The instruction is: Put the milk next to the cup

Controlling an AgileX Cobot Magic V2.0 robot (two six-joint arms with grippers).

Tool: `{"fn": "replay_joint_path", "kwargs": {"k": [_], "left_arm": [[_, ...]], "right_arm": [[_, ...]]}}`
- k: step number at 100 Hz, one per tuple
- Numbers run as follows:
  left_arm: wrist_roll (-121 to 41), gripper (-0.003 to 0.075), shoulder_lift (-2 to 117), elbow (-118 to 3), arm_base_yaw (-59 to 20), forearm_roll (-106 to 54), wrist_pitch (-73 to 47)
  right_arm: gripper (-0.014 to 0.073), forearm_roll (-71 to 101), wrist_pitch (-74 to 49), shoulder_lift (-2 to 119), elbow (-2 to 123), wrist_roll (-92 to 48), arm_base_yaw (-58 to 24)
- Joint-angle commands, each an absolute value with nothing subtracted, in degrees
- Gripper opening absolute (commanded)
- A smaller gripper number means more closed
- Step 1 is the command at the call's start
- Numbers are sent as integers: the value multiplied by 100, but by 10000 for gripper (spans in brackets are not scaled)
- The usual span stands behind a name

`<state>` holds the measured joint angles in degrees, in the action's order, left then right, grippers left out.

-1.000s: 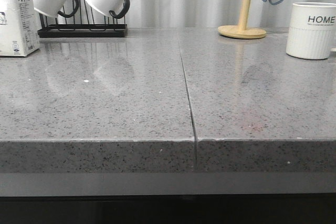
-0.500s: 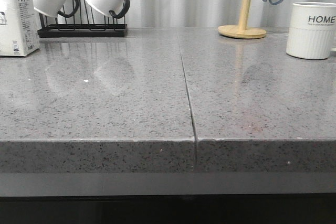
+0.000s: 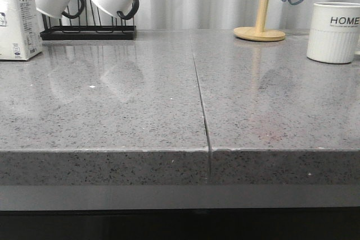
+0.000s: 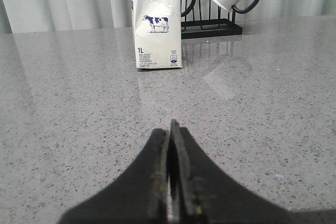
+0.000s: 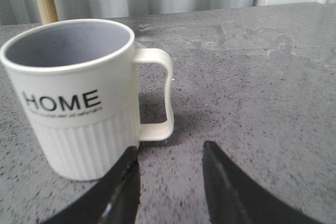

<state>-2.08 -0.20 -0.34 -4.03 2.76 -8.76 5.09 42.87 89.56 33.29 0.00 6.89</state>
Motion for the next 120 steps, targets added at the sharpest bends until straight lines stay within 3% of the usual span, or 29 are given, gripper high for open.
{"fn": "replay_joint_path", "kwargs": {"k": [1, 62, 98, 120], "left_arm": [[-188, -20, -192, 229, -393, 274, -456], [-188, -20, -192, 229, -393, 274, -456], [-188, -20, -192, 229, -393, 274, -456], [-188, -20, -192, 229, -393, 274, -456]], "right_arm": [[311, 522, 4774, 9004, 3729, 0, 731], [302, 529, 4407, 10275, 5296, 0, 868], [-23, 523, 4069, 10462, 5622, 0, 888], [-66, 377, 3963, 10380, 5622, 0, 839]]}}
